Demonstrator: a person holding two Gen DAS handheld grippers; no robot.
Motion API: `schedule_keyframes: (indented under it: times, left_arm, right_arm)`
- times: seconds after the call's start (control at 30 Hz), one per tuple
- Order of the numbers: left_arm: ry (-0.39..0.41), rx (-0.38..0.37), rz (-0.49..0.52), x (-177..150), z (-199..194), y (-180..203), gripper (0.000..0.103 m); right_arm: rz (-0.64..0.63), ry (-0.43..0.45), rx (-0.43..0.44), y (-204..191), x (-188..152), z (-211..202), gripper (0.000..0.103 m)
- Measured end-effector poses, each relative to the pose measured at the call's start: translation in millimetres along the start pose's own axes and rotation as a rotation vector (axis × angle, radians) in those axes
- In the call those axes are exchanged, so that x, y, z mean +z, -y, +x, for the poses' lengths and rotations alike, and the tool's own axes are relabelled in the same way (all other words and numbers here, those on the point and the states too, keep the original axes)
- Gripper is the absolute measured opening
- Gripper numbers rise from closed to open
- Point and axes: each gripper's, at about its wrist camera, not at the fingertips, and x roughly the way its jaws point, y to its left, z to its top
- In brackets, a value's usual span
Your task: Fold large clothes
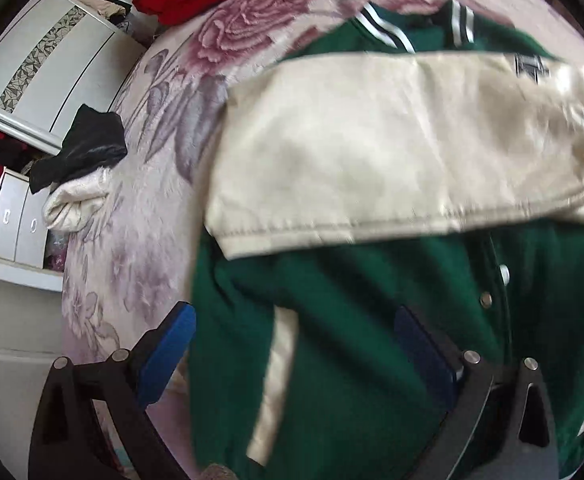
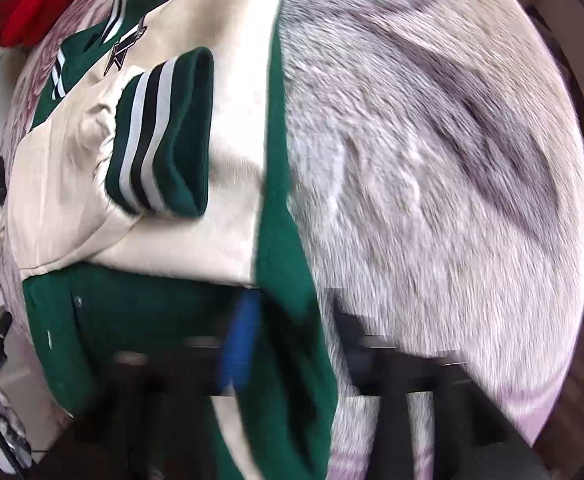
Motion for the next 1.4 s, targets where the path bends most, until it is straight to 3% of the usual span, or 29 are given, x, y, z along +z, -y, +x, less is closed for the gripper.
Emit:
schedule_keyframes:
  times: [0.1,0.17,0.23,0.33,0.4,0.53,0.57,0.6,0.63,0.7,0.8,0.93,1.0,1.1,1.13,1.17,1.2,1.3,1.4]
  left_arm:
    - [-0.057,0.042,-0.028,-16,0,19,0.103]
    - [-0.083,0.069,-0.057,-27,-12,27,0.103]
    - [-0.093,0.083,-0.072,-38,-26,34,0.103]
    - [-0.118,0.089,-0.087,-60,-46,47,0.103]
    - [-0.143,0.092,-0.094,-75,-49,56,0.103]
    - [-0.226,0.082,-0.110,-108,-40,69,0.103]
    - [-0.254,0.083,-0.125,-119,-35,68,0.103]
    - [-0.272,0.083,-0.140,-127,-34,67,0.103]
    - [-0.287,0.088,-0.162,-136,-31,62,0.103]
    - [-0.321,0.121,-0.201,-157,-28,49,0.103]
    - [-0.346,0.113,-0.252,-174,-23,39,0.103]
    - [-0.317,0.076,-0.240,-168,-21,58,0.103]
    - [-0.291,0.057,-0.228,-160,-17,73,0.103]
    - [-0.286,0.078,-0.170,-152,0,100,0.103]
    - [-0.291,0.092,-0.147,-152,6,107,0.103]
    - [-0.290,0.098,-0.136,-152,9,111,0.103]
    - [-0.287,0.099,-0.131,-153,12,112,0.103]
    - [-0.281,0.088,-0.128,-154,12,112,0.103]
    - [-0.282,0.083,-0.118,-153,12,112,0.103]
  right_arm:
    - [0.145,0.004,0.094,37,8,-5,0.013]
    - [0.167,-0.081,0.151,53,7,2,0.013]
    - [0.118,-0.165,0.141,69,4,-7,0.013]
    - [0.026,-0.242,0.167,85,-14,-38,0.026]
    - [-0.006,-0.283,0.204,94,-36,-47,0.055]
    - [0.019,-0.412,0.313,100,-79,-24,0.057]
    - [0.031,-0.433,0.312,103,-95,-13,0.055]
    - [0.021,-0.443,0.258,107,-112,-2,0.021]
    - [0.009,-0.458,0.191,116,-121,12,0.012]
    - [0.090,-0.441,0.236,134,-130,10,0.012]
    - [0.094,-0.457,0.247,146,-125,-17,0.018]
    - [0.107,-0.380,0.260,159,-87,-58,0.021]
    - [0.109,-0.329,0.275,168,-61,-72,0.041]
    - [0.103,-0.290,0.295,160,-31,-67,0.049]
    - [0.096,-0.281,0.301,159,-26,-65,0.048]
    - [0.082,-0.254,0.291,159,-20,-63,0.028]
    - [0.038,-0.237,0.203,158,-16,-59,0.009]
    - [0.043,-0.229,0.185,172,-11,-62,0.008]
    - [-0.059,-0.238,0.116,150,-2,-83,0.009]
